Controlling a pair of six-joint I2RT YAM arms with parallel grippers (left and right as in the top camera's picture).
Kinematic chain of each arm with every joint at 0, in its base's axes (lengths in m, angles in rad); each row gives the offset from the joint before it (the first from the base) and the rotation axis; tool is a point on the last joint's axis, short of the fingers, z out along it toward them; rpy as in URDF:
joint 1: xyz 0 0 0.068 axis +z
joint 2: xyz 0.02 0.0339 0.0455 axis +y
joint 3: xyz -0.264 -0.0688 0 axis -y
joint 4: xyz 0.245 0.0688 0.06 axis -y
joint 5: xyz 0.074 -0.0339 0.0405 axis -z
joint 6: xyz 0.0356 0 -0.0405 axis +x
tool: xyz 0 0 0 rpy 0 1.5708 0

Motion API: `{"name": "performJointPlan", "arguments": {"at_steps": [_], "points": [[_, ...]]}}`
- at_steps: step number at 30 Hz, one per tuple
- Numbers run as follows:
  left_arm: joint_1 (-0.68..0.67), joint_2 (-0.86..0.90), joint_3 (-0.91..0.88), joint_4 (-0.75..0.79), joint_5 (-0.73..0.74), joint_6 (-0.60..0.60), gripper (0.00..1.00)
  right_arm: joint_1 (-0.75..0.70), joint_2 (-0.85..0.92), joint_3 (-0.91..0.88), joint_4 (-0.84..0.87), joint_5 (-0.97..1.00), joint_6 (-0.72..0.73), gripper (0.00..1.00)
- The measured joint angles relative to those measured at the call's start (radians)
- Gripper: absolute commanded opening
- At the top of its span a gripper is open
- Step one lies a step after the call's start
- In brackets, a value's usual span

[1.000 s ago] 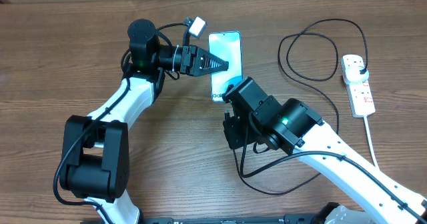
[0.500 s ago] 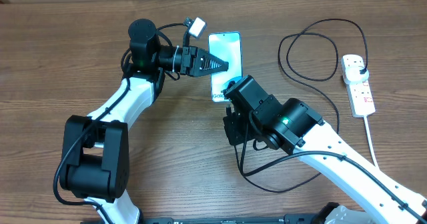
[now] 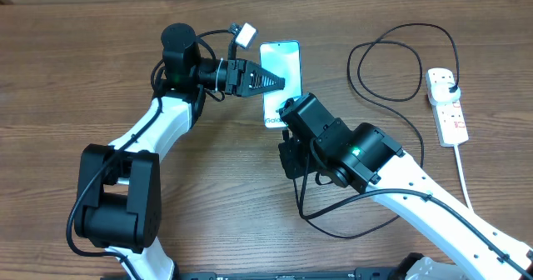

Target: Plug charger to phone and switch on socket

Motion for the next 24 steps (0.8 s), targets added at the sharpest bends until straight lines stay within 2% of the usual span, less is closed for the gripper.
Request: {"name": "performJointPlan", "arguments": {"at_steps": [17,20,23,24], "points": [[0.005,0.000,0.000,-0.008,0.002,0.021,0.04,0.000,0.000,0.000,0.006,0.010,0.000,0.05],[0.024,0.000,0.000,-0.008,0.001,0.025,0.04,0.000,0.000,0.000,-0.023,0.006,0.000,0.18],[0.082,0.000,0.000,-0.008,0.001,0.040,0.04,0.000,0.000,-0.010,0.020,0.011,0.008,0.44],[0.109,0.000,0.000,-0.009,0.001,0.045,0.04,0.000,0.000,-0.023,0.049,0.015,0.007,0.49]]}}
